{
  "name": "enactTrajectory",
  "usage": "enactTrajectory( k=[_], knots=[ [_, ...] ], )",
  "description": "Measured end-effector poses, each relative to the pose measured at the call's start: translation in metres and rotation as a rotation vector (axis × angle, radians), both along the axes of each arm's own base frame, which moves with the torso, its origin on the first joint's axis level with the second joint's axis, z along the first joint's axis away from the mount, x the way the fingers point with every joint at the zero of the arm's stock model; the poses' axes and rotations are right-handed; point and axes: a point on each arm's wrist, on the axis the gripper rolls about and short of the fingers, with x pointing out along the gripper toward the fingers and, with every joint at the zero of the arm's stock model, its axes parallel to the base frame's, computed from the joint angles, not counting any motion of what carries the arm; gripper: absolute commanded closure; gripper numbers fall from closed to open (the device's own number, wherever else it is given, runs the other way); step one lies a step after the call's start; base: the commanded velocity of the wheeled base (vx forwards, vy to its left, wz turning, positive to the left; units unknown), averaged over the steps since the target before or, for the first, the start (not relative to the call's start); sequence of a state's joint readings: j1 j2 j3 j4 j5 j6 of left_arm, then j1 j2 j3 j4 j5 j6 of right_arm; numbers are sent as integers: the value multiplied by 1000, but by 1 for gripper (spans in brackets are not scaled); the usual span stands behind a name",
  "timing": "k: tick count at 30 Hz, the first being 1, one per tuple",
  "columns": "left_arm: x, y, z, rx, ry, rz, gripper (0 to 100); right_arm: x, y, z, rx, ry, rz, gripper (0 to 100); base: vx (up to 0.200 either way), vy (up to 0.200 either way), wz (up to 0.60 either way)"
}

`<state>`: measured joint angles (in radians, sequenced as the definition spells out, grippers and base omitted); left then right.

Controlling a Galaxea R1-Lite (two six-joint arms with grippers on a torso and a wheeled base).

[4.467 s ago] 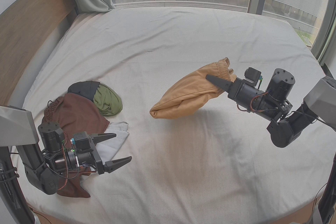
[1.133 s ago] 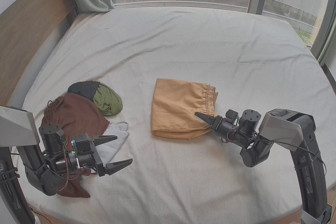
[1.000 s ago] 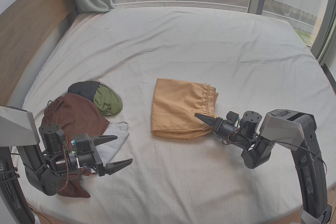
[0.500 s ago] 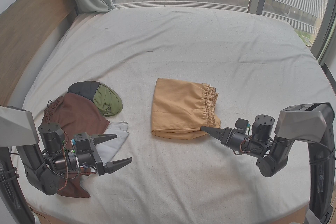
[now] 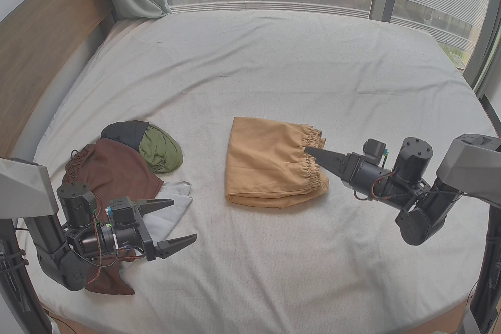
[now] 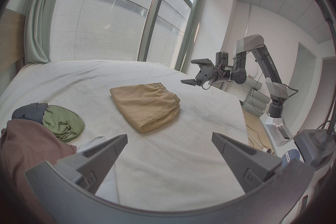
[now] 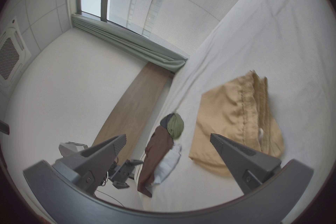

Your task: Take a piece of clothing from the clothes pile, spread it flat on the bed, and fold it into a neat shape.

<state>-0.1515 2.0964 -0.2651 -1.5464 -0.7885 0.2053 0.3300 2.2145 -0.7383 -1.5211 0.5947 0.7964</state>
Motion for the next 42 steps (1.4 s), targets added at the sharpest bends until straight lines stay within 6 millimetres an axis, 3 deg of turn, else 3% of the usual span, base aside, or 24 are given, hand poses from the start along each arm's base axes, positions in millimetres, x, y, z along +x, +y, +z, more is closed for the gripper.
enactTrajectory(
  k=[5,10,21,27,32,38,42],
  knots=[
    [0,0,0,0,-1,1,0,20,6,15,37,-45,-3,0,0,0,0],
    [0,0,0,0,-1,2,0,45,9,14,51,-60,-18,0,0,0,0],
    [1,1,-1,0,2,3,0,87,11,-39,40,7,-49,0,0,0,0],
    [1,1,-2,0,6,2,0,98,6,-75,22,53,-71,0,0,0,0],
    [0,1,-2,1,8,1,0,101,2,-92,16,68,-94,0,0,0,0],
    [0,0,-2,-1,11,-3,0,98,1,-96,13,78,-99,0,0,0,0],
    [0,-2,-2,-2,10,-7,0,91,1,-80,19,67,-98,0,0,0,0]
  ],
)
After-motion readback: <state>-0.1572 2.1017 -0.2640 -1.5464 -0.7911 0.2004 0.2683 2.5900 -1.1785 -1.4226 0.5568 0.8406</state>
